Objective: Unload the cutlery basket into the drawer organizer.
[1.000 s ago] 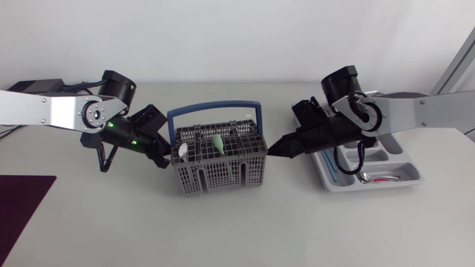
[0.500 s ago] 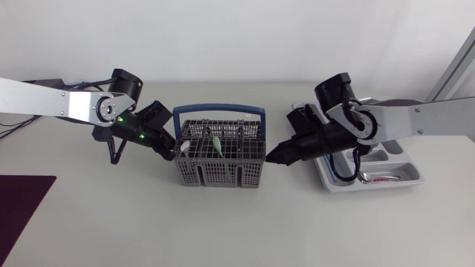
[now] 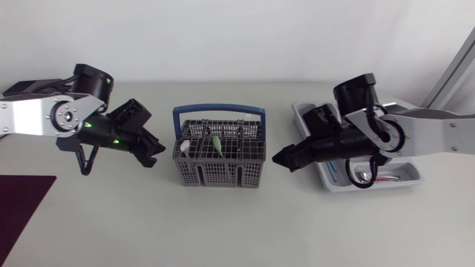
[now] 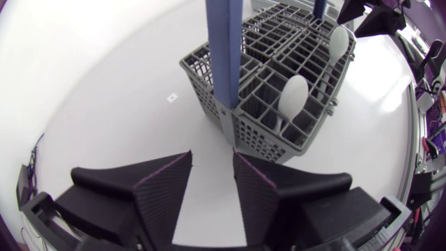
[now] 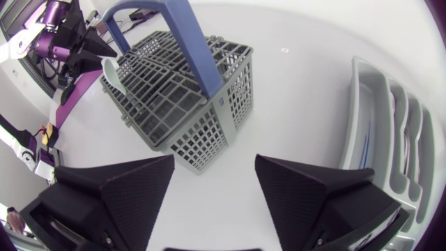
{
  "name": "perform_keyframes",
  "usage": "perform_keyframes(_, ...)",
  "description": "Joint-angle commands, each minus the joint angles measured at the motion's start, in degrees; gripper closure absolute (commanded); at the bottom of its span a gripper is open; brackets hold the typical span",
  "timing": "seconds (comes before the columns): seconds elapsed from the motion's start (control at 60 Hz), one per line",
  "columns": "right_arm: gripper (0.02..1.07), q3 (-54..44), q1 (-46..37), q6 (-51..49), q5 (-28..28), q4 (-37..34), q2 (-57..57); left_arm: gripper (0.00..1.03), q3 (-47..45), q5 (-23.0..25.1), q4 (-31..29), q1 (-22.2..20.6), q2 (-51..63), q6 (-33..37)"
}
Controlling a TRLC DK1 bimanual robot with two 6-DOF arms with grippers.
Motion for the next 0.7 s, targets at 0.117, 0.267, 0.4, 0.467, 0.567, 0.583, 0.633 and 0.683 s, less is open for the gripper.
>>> perform_keyframes(0.117,0.06,-4.35,-1.48,-1.71,0.74,-2.26,-6.42,0.11,-3.6,-5.59,-5.69,-6.23,-12.96,-1.36)
perform_keyframes(0.267,0.06,-6.11,-1.75,-1.98,0.74,-3.14,-9.76,0.11,-3.77,-12.36,-8.59,-14.22,-17.8,-5.49)
perform_keyframes(0.4,0.06,-6.73,-1.57,-1.71,0.83,-4.28,-11.87,0.12,-4.04,-21.33,-8.68,-21.78,-18.32,-9.09)
perform_keyframes(0.467,0.06,-6.73,-1.13,-1.63,0.92,-4.72,-12.57,0.12,-4.13,-25.02,-8.41,-24.07,-17.36,-9.8)
perform_keyframes(0.567,0.06,-6.55,-0.6,-1.54,1.09,-5.43,-13.19,0.12,-4.13,-30.29,-6.66,-26.53,-15.33,-10.85)
perform_keyframes(0.583,0.06,-6.46,-0.52,-1.45,1.09,-5.43,-13.28,0.13,-4.04,-30.64,-6.48,-26.7,-14.98,-10.85)
perform_keyframes(0.633,0.06,-6.38,-0.43,-1.45,1.09,-5.51,-13.28,0.16,-3.77,-31.87,-5.6,-27.06,-13.75,-11.11)
perform_keyframes(0.683,0.06,-6.46,-0.16,-1.45,1.09,-5.51,-13.28,0.16,-3.16,-32.66,-5.43,-27.23,-12.52,-11.73)
